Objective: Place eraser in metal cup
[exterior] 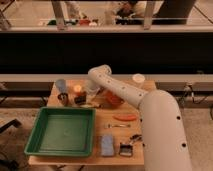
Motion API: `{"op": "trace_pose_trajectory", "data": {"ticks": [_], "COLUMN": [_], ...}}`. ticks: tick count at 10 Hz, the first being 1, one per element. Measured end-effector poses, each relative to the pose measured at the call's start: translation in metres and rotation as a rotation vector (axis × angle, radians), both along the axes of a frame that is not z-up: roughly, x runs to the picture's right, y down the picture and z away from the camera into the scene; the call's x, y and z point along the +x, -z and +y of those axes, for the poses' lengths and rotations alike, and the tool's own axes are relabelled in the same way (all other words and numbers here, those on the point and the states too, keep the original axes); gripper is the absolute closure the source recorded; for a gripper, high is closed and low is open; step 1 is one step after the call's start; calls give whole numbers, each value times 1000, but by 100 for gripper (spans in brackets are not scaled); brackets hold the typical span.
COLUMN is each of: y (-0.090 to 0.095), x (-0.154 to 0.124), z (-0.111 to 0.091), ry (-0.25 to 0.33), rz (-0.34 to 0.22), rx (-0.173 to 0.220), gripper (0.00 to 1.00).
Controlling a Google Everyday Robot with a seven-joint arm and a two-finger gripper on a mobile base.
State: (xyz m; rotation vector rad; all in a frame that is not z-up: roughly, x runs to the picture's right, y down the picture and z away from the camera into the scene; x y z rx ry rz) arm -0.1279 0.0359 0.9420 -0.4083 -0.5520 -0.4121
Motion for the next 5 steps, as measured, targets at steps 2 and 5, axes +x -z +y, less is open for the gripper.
{"op": "trace_pose_trajectory", "data": {"ticks": [2, 5], "y": [-2, -2], "x": [0, -1], "z": [2, 6], "ry": [17, 36], "rz": [-2, -20], "rx": [-24, -56], "gripper": [43, 54]}}
